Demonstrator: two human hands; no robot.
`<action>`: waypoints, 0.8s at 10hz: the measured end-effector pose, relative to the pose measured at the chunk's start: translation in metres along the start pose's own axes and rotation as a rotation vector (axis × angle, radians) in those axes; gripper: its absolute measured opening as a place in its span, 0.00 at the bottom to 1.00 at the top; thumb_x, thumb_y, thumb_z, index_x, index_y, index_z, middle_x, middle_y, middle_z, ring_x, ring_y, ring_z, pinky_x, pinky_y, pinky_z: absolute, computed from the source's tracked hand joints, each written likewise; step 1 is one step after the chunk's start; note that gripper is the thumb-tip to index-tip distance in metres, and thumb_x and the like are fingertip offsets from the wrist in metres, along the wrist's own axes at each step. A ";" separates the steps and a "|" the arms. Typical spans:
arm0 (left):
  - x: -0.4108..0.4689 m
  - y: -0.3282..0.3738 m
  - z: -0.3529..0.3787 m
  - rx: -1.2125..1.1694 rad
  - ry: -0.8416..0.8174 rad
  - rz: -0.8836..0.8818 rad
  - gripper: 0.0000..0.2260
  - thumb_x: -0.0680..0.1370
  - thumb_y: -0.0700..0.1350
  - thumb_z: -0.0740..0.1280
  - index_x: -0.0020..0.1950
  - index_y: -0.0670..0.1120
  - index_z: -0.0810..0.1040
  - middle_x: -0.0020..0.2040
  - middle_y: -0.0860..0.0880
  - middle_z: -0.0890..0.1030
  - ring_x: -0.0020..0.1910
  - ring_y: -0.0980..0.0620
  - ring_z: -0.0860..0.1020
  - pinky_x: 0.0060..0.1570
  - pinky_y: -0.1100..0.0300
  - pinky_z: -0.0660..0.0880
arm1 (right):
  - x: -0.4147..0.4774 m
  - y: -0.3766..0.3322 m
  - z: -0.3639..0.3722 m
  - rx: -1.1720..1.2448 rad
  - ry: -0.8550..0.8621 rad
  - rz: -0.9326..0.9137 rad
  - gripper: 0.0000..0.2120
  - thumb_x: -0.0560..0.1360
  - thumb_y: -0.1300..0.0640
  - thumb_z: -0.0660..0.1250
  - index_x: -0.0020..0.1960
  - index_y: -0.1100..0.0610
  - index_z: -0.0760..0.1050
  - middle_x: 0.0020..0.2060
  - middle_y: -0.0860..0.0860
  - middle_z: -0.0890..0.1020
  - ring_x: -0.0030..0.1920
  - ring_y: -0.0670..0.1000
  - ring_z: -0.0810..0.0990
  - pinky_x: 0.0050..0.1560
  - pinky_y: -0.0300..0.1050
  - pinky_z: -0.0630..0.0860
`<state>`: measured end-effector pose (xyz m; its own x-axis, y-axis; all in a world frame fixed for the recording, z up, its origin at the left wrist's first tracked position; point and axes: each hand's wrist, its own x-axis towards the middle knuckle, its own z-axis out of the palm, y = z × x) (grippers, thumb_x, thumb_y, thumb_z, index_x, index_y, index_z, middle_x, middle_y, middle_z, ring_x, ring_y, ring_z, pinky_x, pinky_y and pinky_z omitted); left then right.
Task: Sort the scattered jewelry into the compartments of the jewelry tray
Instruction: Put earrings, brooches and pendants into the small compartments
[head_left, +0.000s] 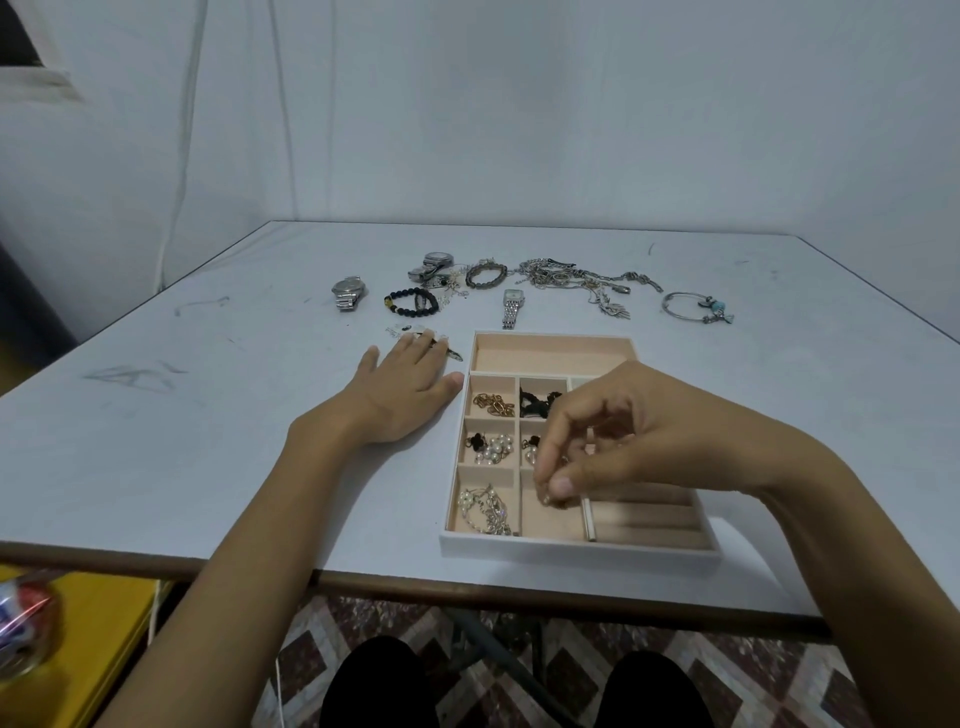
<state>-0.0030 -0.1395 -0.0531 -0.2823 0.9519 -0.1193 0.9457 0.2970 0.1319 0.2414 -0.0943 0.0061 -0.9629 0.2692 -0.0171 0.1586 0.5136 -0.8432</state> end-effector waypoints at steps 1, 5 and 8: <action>0.000 0.001 0.000 0.004 -0.001 0.003 0.26 0.83 0.54 0.44 0.78 0.46 0.44 0.79 0.49 0.43 0.78 0.51 0.42 0.75 0.46 0.41 | 0.002 0.001 0.003 -0.069 -0.028 0.020 0.04 0.68 0.60 0.77 0.42 0.53 0.84 0.38 0.55 0.83 0.37 0.60 0.74 0.39 0.46 0.70; 0.000 0.000 0.001 0.001 -0.001 0.008 0.26 0.83 0.54 0.44 0.79 0.47 0.44 0.79 0.49 0.43 0.78 0.52 0.41 0.75 0.47 0.41 | 0.002 0.007 0.002 -0.103 -0.131 0.005 0.06 0.68 0.61 0.76 0.42 0.52 0.85 0.40 0.59 0.83 0.34 0.58 0.72 0.34 0.40 0.67; -0.001 0.001 0.000 -0.003 -0.007 0.000 0.26 0.83 0.54 0.44 0.79 0.47 0.43 0.79 0.49 0.42 0.77 0.52 0.41 0.75 0.47 0.40 | 0.014 -0.005 -0.024 -0.087 0.028 -0.051 0.07 0.72 0.58 0.72 0.50 0.56 0.83 0.42 0.53 0.85 0.40 0.60 0.80 0.46 0.55 0.77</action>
<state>-0.0021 -0.1401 -0.0525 -0.2811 0.9514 -0.1258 0.9452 0.2971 0.1353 0.2321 -0.0734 0.0234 -0.9639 0.2632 0.0411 0.1288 0.5955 -0.7929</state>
